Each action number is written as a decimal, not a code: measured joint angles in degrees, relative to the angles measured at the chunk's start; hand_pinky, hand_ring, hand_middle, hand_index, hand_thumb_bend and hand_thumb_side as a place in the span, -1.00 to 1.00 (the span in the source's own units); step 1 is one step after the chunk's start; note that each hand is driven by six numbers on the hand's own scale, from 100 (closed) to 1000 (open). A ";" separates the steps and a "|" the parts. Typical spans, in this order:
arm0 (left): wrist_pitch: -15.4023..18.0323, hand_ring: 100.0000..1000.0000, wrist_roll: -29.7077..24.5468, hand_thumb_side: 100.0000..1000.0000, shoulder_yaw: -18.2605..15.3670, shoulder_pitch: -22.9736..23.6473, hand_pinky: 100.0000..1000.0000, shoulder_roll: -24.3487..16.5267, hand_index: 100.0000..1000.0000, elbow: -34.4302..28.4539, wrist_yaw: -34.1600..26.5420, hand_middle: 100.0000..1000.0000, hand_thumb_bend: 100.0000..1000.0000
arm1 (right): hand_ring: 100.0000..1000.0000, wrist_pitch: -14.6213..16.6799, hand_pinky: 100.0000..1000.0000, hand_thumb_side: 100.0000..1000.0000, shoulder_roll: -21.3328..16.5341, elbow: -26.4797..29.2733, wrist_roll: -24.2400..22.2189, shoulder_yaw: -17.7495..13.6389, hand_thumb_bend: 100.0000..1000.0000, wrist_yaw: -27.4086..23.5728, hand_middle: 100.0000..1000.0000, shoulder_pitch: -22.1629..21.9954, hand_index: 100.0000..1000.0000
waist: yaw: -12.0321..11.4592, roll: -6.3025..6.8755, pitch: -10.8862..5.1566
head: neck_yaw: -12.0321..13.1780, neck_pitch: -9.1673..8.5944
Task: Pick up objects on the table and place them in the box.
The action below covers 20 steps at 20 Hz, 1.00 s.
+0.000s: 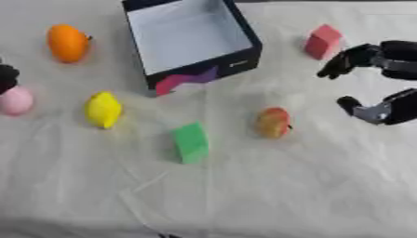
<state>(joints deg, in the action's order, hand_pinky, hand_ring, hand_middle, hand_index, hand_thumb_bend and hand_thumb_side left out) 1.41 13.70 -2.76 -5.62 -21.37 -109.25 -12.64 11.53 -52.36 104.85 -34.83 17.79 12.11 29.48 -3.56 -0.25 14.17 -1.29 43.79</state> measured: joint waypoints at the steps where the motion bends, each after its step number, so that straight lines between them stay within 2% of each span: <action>1: 0.00 0.41 0.00 0.54 0.01 0.02 0.63 -0.04 0.40 0.07 0.00 0.14 -1.00 | 0.56 0.45 0.60 -0.20 0.82 -0.71 -0.84 0.27 -1.00 0.28 0.59 0.53 0.73 | 0.00 -0.04 -0.02 | 0.17 0.00; 6: -0.03 0.41 -0.04 0.54 0.12 0.12 0.63 -0.49 0.40 0.30 0.00 0.14 -1.00 | 0.58 3.12 0.64 -0.23 4.05 -3.65 -4.02 1.38 -0.94 1.34 0.60 3.32 0.75 | 0.01 -0.52 -0.08 | 0.65 -0.01; 8: -0.06 0.42 -0.08 0.54 0.12 0.21 0.63 -0.53 0.40 0.39 0.00 0.14 -1.00 | 0.58 4.21 0.66 -0.34 4.89 -4.47 -4.94 1.74 -0.82 1.68 0.59 4.05 0.77 | 0.01 -0.61 -0.16 | 0.66 -0.01; 9: -0.06 0.42 -0.08 0.54 0.11 0.32 0.63 -0.64 0.40 0.43 0.00 0.14 -1.00 | 0.57 4.79 0.67 -0.46 5.22 -4.74 -5.29 1.89 -0.78 1.74 0.59 4.39 0.78 | 0.01 -0.62 -0.20 | 0.66 -0.01; 11: -0.06 0.42 -0.08 0.54 0.10 0.54 0.63 -0.99 0.40 0.46 0.02 0.14 -1.00 | 0.58 5.76 0.68 -0.64 5.77 -5.17 -5.83 2.05 -0.78 1.77 0.59 4.91 0.80 | 0.01 -0.62 -0.20 | 0.66 0.00; 13: -0.06 0.42 -0.08 0.54 0.09 0.64 0.64 -1.02 0.40 0.53 0.04 0.14 -1.00 | 0.59 6.51 0.70 -0.66 6.33 -5.71 -6.37 2.27 -0.73 1.89 0.60 5.50 0.80 | 0.01 -0.62 -0.20 | 0.64 0.00; 14: -0.05 0.42 -0.08 0.54 0.07 0.78 0.64 -1.06 0.40 0.54 0.06 0.14 -1.00 | 0.60 6.74 0.70 -0.62 6.71 -6.12 -6.62 2.41 -0.71 2.11 0.60 5.78 0.80 | 0.02 -0.68 -0.20 | 0.62 0.00; 15: -0.05 0.42 -0.06 0.54 0.05 1.00 0.64 -1.20 0.40 0.55 0.07 0.14 -1.00 | 0.60 6.90 0.70 -0.46 7.12 -6.54 -6.84 2.56 -0.66 2.34 0.61 6.05 0.80 | 0.05 -0.77 -0.20 | 0.59 0.00; 16: -0.02 0.42 -0.04 0.54 -0.03 1.14 0.64 -1.32 0.40 0.57 0.09 0.14 -1.00 | 0.60 6.94 0.70 -0.43 7.60 -6.92 -7.03 2.74 -0.66 2.54 0.61 6.36 0.80 | 0.13 -0.89 -0.20 | 0.55 0.00; 17: 0.00 0.42 -0.01 0.55 -0.11 1.25 0.64 -1.48 0.40 0.58 0.11 0.14 -1.00 | 0.60 6.88 0.70 -0.26 8.10 -7.26 -7.20 2.83 -0.72 2.78 0.62 6.63 0.79 | 0.29 -0.98 -0.27 | 0.51 0.00; 20: 0.02 0.42 0.02 0.55 -0.23 1.65 0.64 -1.54 0.41 0.58 0.26 0.14 -1.00 | 0.59 6.41 0.69 -0.25 9.44 -7.76 -7.64 3.29 -0.74 3.36 0.61 7.03 0.78 | 0.50 -1.03 -0.53 | 0.49 0.01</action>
<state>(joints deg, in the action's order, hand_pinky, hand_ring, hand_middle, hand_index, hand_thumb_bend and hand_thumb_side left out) 1.43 13.72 -3.00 -3.97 -22.90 -108.67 -12.37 17.94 -42.92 97.09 -42.47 21.08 15.48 36.51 -3.06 -1.29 13.63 -0.80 43.80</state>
